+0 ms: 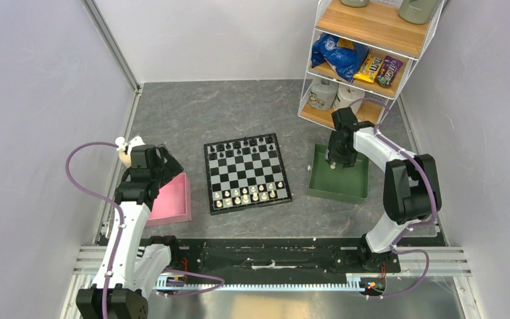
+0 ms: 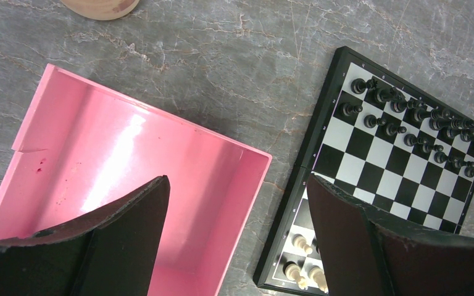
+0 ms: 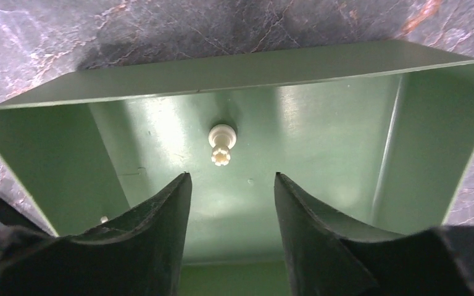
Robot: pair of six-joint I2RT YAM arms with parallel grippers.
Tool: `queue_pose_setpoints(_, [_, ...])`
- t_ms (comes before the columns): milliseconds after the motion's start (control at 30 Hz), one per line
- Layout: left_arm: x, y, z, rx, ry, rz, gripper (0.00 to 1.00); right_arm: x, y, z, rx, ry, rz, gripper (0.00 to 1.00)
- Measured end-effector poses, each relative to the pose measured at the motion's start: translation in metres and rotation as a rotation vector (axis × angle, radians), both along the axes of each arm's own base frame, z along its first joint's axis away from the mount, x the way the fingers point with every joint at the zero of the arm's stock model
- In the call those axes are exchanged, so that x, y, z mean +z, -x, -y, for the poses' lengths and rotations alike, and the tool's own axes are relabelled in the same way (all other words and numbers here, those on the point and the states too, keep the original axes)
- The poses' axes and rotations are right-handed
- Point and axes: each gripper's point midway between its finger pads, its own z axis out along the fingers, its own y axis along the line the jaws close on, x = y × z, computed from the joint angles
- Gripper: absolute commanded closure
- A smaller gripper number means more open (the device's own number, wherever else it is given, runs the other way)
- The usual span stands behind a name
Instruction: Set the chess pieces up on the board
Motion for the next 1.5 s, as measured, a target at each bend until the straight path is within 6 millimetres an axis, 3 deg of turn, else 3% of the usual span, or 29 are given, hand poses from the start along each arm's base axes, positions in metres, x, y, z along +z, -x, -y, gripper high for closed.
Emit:
queue_pose_setpoints(200, [0.000, 0.000, 0.000, 0.001, 0.000, 0.000, 0.11, -0.015, 0.002, 0.000, -0.001, 0.005, -0.045, 0.55])
queue_pose_setpoints(433, [0.000, 0.000, -0.001, 0.003, -0.002, 0.000, 0.11, -0.022, -0.002, 0.002, 0.004, 0.009, -0.054, 0.57])
queue_pose_setpoints(700, [0.000, 0.000, -0.001, 0.003, -0.003, 0.000, 0.11, -0.023, -0.006, 0.000, 0.015, 0.005, -0.042, 0.62])
queue_pose_setpoints(933, [0.000, 0.000, -0.001, 0.003, -0.002, 0.000, 0.11, -0.024, -0.009, -0.001, 0.029, -0.003, -0.034, 0.73])
queue_pose_setpoints(1267, [0.000, 0.000, -0.001, 0.003, -0.003, 0.000, 0.11, -0.024, -0.009, -0.002, 0.044, -0.004, -0.034, 0.77])
queue_pose_setpoints(1500, [0.000, 0.000, -0.001, 0.003, -0.003, 0.000, 0.11, -0.022, -0.010, -0.003, 0.053, -0.007, -0.028, 0.92])
